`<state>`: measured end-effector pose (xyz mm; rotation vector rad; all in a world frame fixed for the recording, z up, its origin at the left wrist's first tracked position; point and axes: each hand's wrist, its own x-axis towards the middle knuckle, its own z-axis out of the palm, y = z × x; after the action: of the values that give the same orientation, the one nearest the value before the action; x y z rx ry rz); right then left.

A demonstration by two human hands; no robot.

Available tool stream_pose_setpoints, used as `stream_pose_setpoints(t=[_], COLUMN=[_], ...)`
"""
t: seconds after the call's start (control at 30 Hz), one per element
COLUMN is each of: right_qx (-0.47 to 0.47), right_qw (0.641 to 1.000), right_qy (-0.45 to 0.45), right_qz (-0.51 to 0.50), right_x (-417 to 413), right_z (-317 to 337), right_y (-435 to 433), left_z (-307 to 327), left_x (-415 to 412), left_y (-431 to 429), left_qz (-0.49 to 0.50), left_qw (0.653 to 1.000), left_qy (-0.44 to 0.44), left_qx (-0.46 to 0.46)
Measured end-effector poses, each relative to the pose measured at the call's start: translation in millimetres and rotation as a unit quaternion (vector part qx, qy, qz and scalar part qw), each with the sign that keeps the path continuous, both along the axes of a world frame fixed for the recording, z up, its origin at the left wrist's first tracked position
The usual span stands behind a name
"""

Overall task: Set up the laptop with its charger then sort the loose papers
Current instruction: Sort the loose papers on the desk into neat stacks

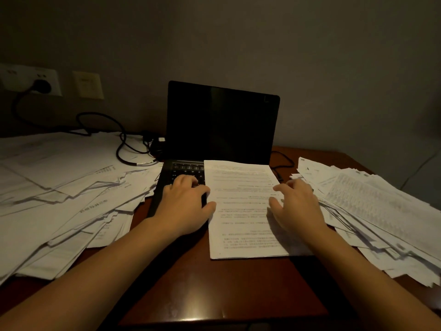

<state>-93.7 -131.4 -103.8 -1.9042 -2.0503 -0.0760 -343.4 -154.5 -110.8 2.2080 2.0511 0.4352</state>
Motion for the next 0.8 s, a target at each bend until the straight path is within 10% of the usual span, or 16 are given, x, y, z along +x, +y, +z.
stream_pose_setpoints(t=[0.8], right_qx=[-0.084], right_qw=[0.916], right_qy=[0.010], right_qz=[0.391], right_x=[-264], right_z=[5], right_y=[-23], left_z=[-1], left_x=[-230], left_y=[-68], left_qz=[0.144], left_qw=[0.985], left_qy=[0.059], left_qx=[-0.080])
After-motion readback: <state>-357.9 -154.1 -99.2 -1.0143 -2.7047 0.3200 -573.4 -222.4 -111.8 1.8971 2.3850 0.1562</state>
